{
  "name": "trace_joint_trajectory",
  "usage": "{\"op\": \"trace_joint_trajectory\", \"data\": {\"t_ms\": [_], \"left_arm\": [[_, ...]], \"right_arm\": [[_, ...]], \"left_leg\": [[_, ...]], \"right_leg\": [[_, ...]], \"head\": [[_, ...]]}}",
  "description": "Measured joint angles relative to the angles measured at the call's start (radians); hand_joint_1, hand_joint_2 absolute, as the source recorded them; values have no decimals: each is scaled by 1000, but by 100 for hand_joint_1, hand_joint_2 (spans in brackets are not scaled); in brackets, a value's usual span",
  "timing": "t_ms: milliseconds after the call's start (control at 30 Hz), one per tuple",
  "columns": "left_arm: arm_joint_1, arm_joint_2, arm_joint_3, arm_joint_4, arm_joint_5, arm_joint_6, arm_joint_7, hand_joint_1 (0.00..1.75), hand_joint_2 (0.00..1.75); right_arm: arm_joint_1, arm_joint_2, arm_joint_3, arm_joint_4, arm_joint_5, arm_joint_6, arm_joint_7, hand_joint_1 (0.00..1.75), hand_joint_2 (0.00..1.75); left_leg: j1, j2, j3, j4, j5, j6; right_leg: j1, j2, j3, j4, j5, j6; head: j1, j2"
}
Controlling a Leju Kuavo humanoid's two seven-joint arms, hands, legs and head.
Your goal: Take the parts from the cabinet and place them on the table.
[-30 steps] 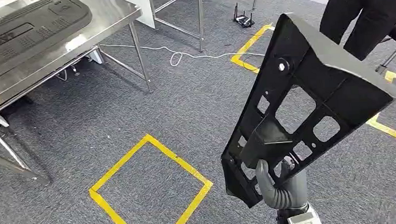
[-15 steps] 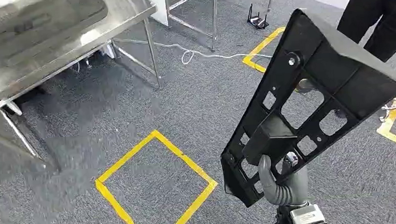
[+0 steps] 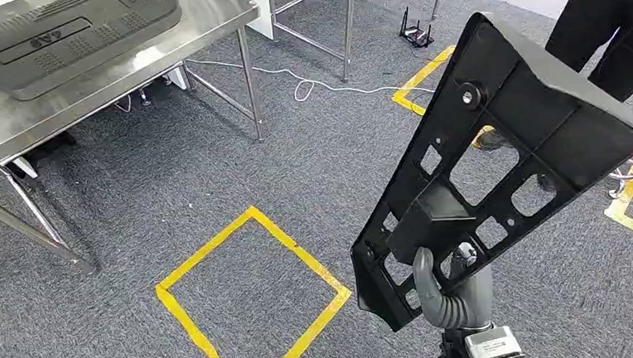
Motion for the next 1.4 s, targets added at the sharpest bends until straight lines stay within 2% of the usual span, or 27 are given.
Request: {"op": "trace_joint_trajectory", "data": {"t_ms": [500,533,567,600,633,667,733,767,800,833,867,900,933,967,1000,1067,1133,1167,1233,1267,1300,1333,1367,1400], "left_arm": [[0,0,0,0,0,-14,11,0,175],[0,1,0,0,0,-15,12,0,175],[0,2,0,0,-1,-15,13,0,175],[0,0,0,0,-1,-14,13,0,175],[0,-3,0,0,-1,-11,12,0,175],[-1,-3,0,0,-1,-8,12,0,175],[-2,-4,0,0,-1,-5,11,0,175],[-2,-4,0,0,-2,-3,11,0,175],[-1,-5,0,0,-3,0,12,0,175],[-1,-5,0,0,-4,0,12,0,175],[-1,-6,0,0,-4,0,12,0,175],[-1,-6,0,0,-4,0,12,0,175],[-1,-6,0,0,-4,0,12,0,175],[-1,1,0,-2,-4,0,13,0,175],[-1,0,0,-2,-4,0,13,0,175],[1,0,0,-2,-5,0,17,0,175],[1,-1,0,-2,-5,0,18,0,175],[0,-1,0,-1,-5,0,18,0,175],[0,-2,0,-1,-5,0,18,0,175],[1,-2,0,-1,-5,0,19,0,175],[2,-2,0,-1,-5,0,19,0,175],[2,-2,0,-1,-5,0,19,0,175],[2,-2,0,-1,-5,0,19,0,175],[2,-2,0,-1,-5,0,20,0,175]], "right_arm": [[0,0,0,0,3,0,-2,175,175],[0,0,0,0,3,1,-2,175,175],[0,1,0,0,3,2,-2,175,175],[1,1,0,-2,5,2,-2,175,175],[2,1,-1,-2,5,2,-1,175,175],[0,1,-1,-3,6,2,-2,175,175],[2,0,-1,-2,6,2,-1,175,175],[5,0,-1,-2,6,2,-1,175,175],[7,-1,-1,-2,6,2,-1,175,175],[7,-1,-1,-2,6,2,-1,175,175],[7,-2,-1,-2,6,2,-1,175,175],[7,-2,-2,-2,6,2,-1,175,175],[6,-2,-2,-2,7,2,-1,175,175],[6,-2,-1,0,9,2,0,175,175],[8,-1,-1,-1,10,2,0,175,175],[8,-2,-2,0,11,2,1,175,175],[9,-1,-2,0,11,1,1,175,175],[8,-1,-2,0,11,1,1,175,175],[10,0,-2,0,11,1,1,175,175],[11,0,-2,0,11,1,1,175,175],[13,0,-2,0,11,1,1,175,175],[13,0,-2,0,11,1,1,175,175],[12,0,-2,0,11,1,2,175,175],[12,0,-2,0,11,1,2,175,175]], "left_leg": [[5,0,0,0,1,1],[-1,0,-3,4,-2,4],[-2,-3,0,-7,-1,20],[9,-3,19,-36,13,31],[11,-3,30,-55,21,32],[14,-3,33,-60,26,39],[15,-7,30,-60,26,39],[15,-8,29,-60,26,38],[17,-11,29,-59,25,35],[20,-15,30,-59,25,29],[25,-18,30,-57,25,21],[30,-22,31,-53,22,10],[30,-24,28,-44,17,-3],[21,-26,24,-37,8,-17],[21,-27,26,-37,4,-22],[25,-26,32,-45,11,-28],[33,-18,29,-28,-3,-34],[32,-8,7,21,-33,-32],[29,-6,-78,193,-113,-31],[28,-6,-118,269,-136,-29],[28,-6,-139,299,-133,-25],[26,-6,-133,277,-104,-19],[24,-6,-109,218,-62,-12],[22,-5,-69,130,-11,-4]], "right_leg": [[5,0,2,1,0,0],[2,0,8,-9,4,4],[-3,-5,15,-16,7,15],[4,-6,18,-21,6,18],[0,7,9,-1,-2,15],[-1,18,-17,51,-29,7],[-5,25,-99,203,-89,-1],[-7,25,-125,247,-99,1],[-12,25,-148,281,-100,11],[-17,25,-136,246,-78,25],[-22,25,-104,176,-44,40],[-30,25,-53,74,-4,58],[-41,24,-15,-4,16,70],[-31,28,-18,-1,15,57],[-35,28,-13,2,16,31],[-29,29,-16,8,16,15],[-31,28,-10,6,19,-4],[-28,27,-8,6,16,-7],[-21,26,-6,6,11,-15],[-16,26,-4,7,9,-19],[-13,26,-1,7,6,-22],[-10,26,5,7,3,-26],[-9,26,12,7,-1,-30],[-8,27,20,7,-7,-28]], "head": [[0,0],[0,0],[-2,0],[-2,0],[4,0],[8,0],[10,0],[9,0],[9,0],[9,0],[9,0],[10,0],[12,0],[18,0],[12,0],[7,0],[6,0],[6,0],[4,0],[5,0],[5,0],[5,0],[4,0],[5,0]]}}
